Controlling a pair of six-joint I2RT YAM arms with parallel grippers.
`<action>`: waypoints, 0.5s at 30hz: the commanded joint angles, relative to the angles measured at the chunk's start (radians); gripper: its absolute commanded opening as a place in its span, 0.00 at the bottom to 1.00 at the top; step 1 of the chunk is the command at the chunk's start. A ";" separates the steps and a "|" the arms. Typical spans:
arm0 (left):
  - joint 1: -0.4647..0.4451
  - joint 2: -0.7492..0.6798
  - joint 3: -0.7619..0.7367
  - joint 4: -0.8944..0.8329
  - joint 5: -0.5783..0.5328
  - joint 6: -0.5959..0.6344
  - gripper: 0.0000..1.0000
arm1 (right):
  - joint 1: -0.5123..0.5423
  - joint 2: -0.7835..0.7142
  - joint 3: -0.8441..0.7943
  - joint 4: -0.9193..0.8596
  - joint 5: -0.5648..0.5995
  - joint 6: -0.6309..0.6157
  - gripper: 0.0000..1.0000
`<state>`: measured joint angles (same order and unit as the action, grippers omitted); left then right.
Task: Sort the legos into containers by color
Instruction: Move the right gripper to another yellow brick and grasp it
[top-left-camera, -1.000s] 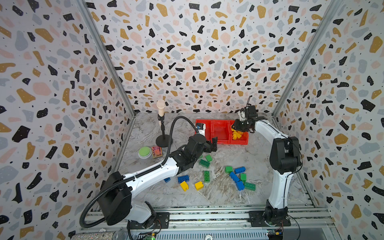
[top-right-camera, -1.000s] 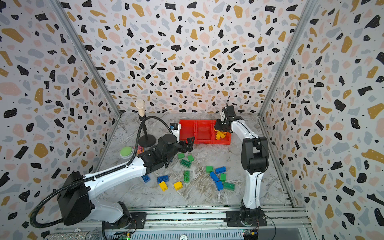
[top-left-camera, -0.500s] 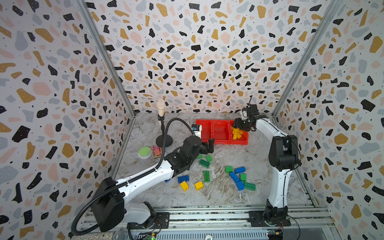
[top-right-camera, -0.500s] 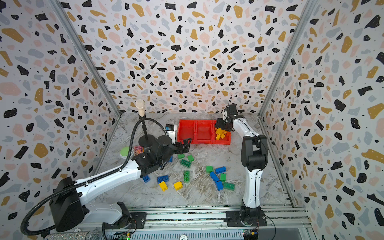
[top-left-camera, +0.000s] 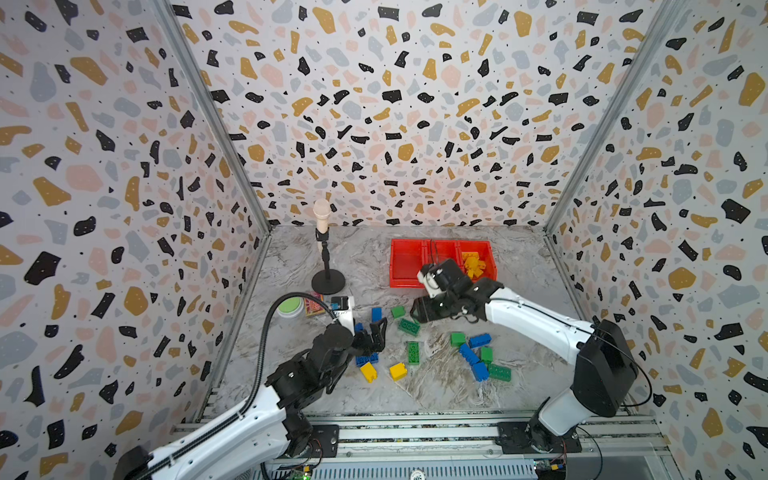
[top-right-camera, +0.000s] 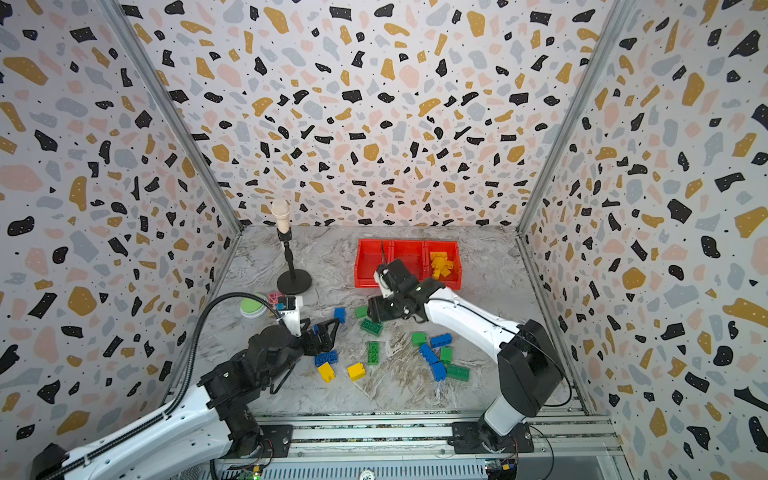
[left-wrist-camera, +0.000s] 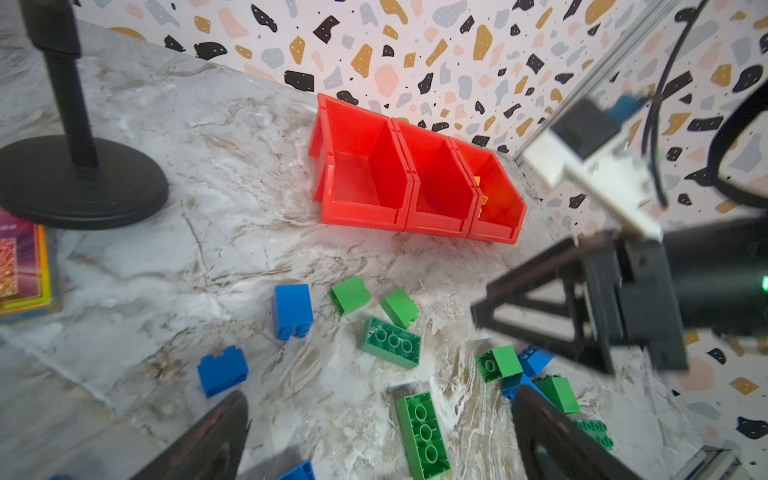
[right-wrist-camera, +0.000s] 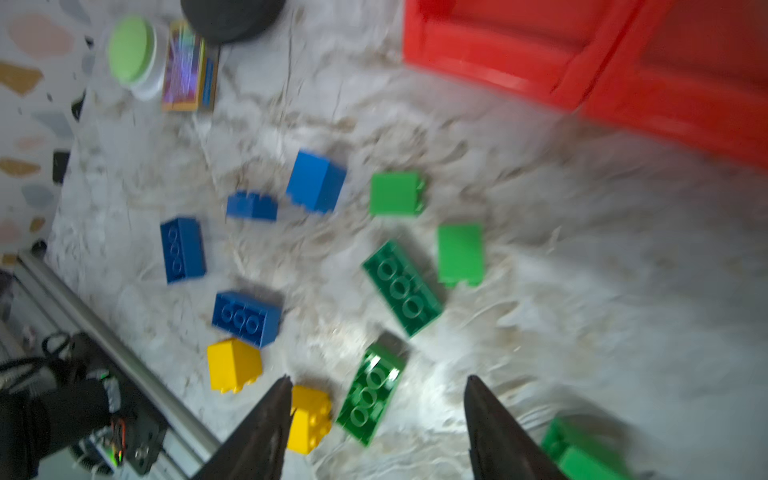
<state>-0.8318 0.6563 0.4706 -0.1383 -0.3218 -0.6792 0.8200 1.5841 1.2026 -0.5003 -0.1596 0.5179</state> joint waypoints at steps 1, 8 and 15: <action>-0.004 -0.110 -0.023 -0.104 -0.027 -0.072 1.00 | 0.102 -0.027 -0.033 -0.007 0.085 0.152 0.67; -0.003 -0.326 -0.081 -0.209 -0.039 -0.196 1.00 | 0.303 0.044 -0.049 0.021 0.135 0.269 0.67; -0.003 -0.416 -0.064 -0.321 -0.075 -0.198 1.00 | 0.375 0.120 -0.033 -0.022 0.205 0.308 0.66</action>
<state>-0.8322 0.2619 0.3973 -0.4065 -0.3683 -0.8604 1.1889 1.7061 1.1507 -0.4828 -0.0193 0.7845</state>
